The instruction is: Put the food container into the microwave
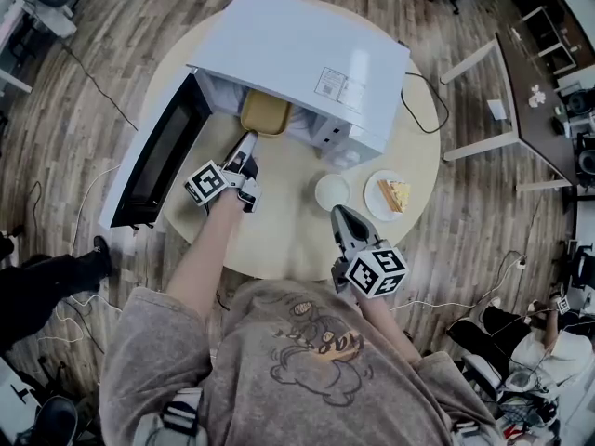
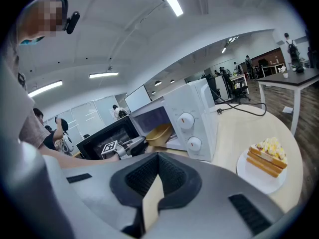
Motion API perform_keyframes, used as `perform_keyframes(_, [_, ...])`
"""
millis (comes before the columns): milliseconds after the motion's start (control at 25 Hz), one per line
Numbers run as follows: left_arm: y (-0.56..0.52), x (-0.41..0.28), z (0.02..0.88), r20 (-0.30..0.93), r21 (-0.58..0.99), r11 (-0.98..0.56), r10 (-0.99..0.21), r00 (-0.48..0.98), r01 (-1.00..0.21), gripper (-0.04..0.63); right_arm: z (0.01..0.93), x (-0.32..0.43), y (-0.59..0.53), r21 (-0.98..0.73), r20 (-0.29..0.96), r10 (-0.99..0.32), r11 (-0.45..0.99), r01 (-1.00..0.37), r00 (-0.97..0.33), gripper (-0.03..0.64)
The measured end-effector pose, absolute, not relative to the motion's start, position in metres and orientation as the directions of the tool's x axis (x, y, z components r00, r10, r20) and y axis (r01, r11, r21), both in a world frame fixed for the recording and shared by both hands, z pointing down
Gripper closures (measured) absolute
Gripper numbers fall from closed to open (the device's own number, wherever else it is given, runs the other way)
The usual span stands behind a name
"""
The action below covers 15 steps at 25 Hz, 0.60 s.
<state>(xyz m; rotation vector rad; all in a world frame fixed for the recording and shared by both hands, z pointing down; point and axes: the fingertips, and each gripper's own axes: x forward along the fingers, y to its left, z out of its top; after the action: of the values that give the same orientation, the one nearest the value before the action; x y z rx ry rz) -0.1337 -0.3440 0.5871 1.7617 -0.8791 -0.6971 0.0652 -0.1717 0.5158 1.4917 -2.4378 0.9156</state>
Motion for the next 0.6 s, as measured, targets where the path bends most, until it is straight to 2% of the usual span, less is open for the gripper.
perform_keyframes(600, [-0.375,-0.127,0.589,-0.047,0.949,-0.211,-0.827,0.560,-0.233,0.430,0.521,0.070,-0.168,-0.421,0.434,-0.765,0.295,-0.858,-0.476,0.617])
